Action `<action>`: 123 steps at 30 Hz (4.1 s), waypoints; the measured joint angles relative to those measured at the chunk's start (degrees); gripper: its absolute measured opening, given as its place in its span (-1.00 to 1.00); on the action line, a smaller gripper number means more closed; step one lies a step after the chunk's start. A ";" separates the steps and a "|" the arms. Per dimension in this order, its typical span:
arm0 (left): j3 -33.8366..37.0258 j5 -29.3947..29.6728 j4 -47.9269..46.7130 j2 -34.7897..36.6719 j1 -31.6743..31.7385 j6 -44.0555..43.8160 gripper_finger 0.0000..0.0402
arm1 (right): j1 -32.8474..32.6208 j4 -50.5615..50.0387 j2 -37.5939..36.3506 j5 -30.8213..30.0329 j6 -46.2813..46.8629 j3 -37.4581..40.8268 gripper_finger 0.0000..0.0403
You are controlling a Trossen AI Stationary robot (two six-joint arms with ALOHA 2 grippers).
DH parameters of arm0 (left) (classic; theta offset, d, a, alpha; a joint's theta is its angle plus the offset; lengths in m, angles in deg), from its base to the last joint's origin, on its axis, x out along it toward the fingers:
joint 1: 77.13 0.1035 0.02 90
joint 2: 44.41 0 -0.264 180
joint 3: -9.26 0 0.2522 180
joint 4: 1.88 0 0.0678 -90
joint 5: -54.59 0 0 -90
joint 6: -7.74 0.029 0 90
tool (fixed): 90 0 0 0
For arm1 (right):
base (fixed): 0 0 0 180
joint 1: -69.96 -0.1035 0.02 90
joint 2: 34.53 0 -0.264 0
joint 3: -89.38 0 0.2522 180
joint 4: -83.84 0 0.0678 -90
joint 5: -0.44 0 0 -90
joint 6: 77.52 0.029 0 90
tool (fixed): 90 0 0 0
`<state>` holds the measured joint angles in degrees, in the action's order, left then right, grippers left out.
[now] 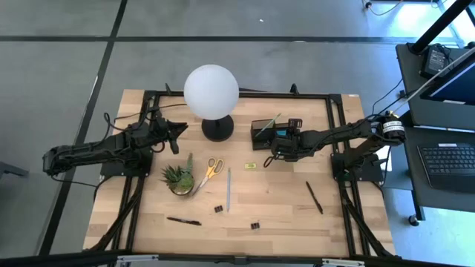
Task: Pick and place office supplies into organizer
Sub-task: Put the blue sticky note into the desk organizer, then put the right black pen into the desk organizer
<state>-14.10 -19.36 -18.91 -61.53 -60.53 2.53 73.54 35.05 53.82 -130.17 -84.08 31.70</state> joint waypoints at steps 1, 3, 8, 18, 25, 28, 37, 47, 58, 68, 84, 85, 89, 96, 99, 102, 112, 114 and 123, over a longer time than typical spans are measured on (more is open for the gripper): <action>0.01 0.01 0.00 0.00 0.00 0.00 -0.77 | 0.00 -0.01 0.00 -0.25 -0.17 0.00 -0.48; 0.01 0.00 0.00 0.01 0.00 0.00 -0.77 | 0.00 -0.02 0.00 -0.37 -0.82 0.00 -0.48; 0.01 0.00 0.00 0.01 0.00 0.00 -0.77 | 0.00 0.24 0.00 0.21 3.31 -0.02 -0.48; 0.00 0.00 -0.44 0.02 0.00 0.00 -0.77 | 0.02 -0.48 0.00 12.70 2.22 -0.02 -0.48; 0.01 0.00 -0.44 0.02 0.00 -0.01 -0.77 | 0.02 -1.37 -0.01 12.85 1.92 -0.40 -0.47; 0.01 -0.01 -0.44 0.02 0.00 -0.02 -0.77 | -0.01 -4.17 -0.36 13.33 2.43 -2.99 -0.47; 0.01 0.01 -0.41 0.02 0.02 -0.02 -0.77 | -0.39 -23.23 -1.14 26.20 29.80 -15.84 -0.47; 0.00 -0.01 -0.42 0.00 0.02 -0.09 -0.77 | -14.00 -39.04 -1.14 41.35 60.70 -17.62 -0.47; 0.01 -0.01 -0.39 0.00 0.02 -0.22 -0.77 | -35.38 -38.01 -1.14 47.44 93.12 -17.62 -0.47; -0.01 -0.01 -0.39 0.00 0.02 -1.56 -0.77 | -49.39 -34.27 -1.14 44.59 111.31 -17.59 -0.47; 0.01 -0.01 -0.37 0.00 0.00 -1.69 -0.77 | -54.53 -22.08 0.94 40.99 109.35 -17.57 -0.47; 0.01 -0.01 -0.37 0.00 0.00 -1.70 -0.77 | -54.53 -22.12 1.20 41.12 110.06 -17.57 -0.47; 0.01 -0.01 -0.37 0.00 0.02 -1.72 -0.77 | -54.51 -22.15 2.67 41.95 112.41 -17.57 -0.47; 0.01 -0.01 -0.37 0.00 0.00 -2.52 -0.77 | -54.51 -24.18 6.72 49.05 113.93 -17.55 -0.47; 0.01 -0.01 -0.37 0.00 0.00 -2.59 -0.77 | -54.51 -24.83 7.49 50.15 112.37 -17.55 -0.47; 0.01 -0.01 -0.37 0.00 0.00 -2.60 -0.77 | -54.51 -25.28 8.05 50.26 111.18 -17.55 -0.47; 0.01 -0.01 -0.36 0.00 0.00 -2.61 -0.77 | -54.51 -29.76 8.81 52.31 110.98 -17.53 -0.47; 0.01 -0.01 -0.36 0.00 0.00 -2.93 -0.77 | -54.51 -29.73 8.81 52.31 110.85 -17.53 -0.47; 0.01 -0.01 -0.37 0.00 0.00 -3.15 -0.77 | -54.51 -29.92 8.81 52.29 109.95 -17.53 -0.01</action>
<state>-14.08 -19.37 -19.28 -61.53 -60.53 -0.62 19.02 5.13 62.63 -77.88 25.87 14.17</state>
